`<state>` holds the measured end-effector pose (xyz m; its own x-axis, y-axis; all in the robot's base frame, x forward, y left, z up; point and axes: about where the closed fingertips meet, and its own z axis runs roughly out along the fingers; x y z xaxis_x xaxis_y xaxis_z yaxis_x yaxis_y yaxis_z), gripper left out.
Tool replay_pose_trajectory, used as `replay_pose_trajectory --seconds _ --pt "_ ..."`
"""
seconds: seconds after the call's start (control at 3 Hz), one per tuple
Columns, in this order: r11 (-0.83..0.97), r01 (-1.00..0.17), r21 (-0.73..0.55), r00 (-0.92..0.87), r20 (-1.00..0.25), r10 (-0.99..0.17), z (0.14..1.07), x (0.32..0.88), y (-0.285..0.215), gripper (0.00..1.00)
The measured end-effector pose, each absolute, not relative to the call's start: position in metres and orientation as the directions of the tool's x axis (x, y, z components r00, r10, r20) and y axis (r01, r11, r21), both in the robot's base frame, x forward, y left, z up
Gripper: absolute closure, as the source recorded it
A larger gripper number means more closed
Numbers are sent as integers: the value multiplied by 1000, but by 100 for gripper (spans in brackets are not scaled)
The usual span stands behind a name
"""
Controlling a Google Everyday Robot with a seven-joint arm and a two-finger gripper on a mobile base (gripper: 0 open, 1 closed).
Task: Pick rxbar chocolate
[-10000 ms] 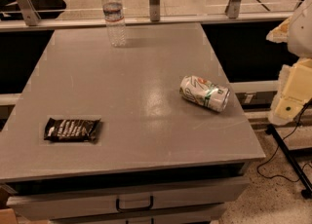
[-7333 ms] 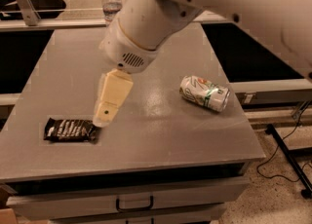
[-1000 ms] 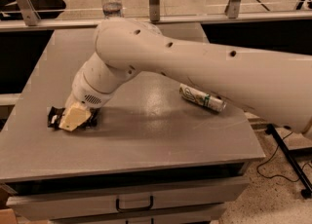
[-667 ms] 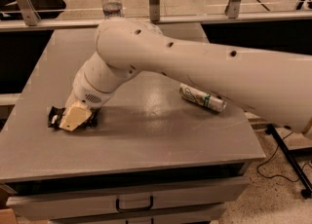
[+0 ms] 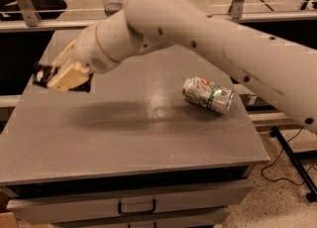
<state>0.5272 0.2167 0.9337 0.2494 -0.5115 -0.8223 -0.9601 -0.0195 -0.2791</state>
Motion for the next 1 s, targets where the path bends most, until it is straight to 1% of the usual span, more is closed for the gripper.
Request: replay_pose_trajectory --seconds 0.33,0.67,1.0 --pt "36 -940 -338 308 -891 -334 987 543 198 100" --pt "114 -920 -375 357 -921 -155 1017 555 159 100" --pt "113 -890 -441 424 -894 -149 1021 551 152 100"
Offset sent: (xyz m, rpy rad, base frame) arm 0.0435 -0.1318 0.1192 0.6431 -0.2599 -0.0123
